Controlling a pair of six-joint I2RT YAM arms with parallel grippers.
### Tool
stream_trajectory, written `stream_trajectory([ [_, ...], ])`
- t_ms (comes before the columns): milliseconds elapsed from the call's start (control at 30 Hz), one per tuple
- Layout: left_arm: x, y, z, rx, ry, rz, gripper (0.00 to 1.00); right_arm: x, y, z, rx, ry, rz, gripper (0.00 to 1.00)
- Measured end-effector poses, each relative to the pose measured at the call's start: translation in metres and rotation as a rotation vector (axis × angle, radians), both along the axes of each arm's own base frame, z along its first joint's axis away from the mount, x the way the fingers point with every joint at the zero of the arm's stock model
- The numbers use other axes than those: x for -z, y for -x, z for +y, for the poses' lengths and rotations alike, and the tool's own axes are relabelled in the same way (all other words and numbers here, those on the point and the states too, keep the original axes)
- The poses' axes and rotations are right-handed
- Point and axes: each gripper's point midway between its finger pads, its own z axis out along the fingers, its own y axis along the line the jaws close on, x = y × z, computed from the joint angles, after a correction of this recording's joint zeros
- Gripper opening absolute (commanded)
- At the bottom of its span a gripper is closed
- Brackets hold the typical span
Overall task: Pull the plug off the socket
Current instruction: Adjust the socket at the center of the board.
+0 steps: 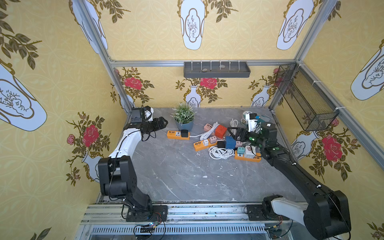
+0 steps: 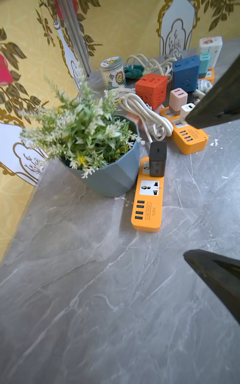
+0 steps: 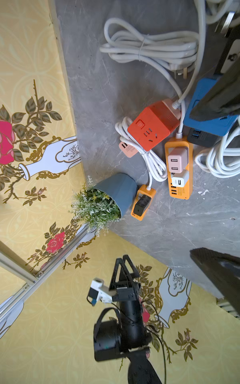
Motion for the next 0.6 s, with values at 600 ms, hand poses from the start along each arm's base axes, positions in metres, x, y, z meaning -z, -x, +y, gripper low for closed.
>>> stream_trajectory([
  [600, 0.093, -0.102, -0.031, 0.037, 0.208, 0.244, 0.46, 0.001, -0.024, 0.001, 0.053, 0.045, 0.005, 0.98],
])
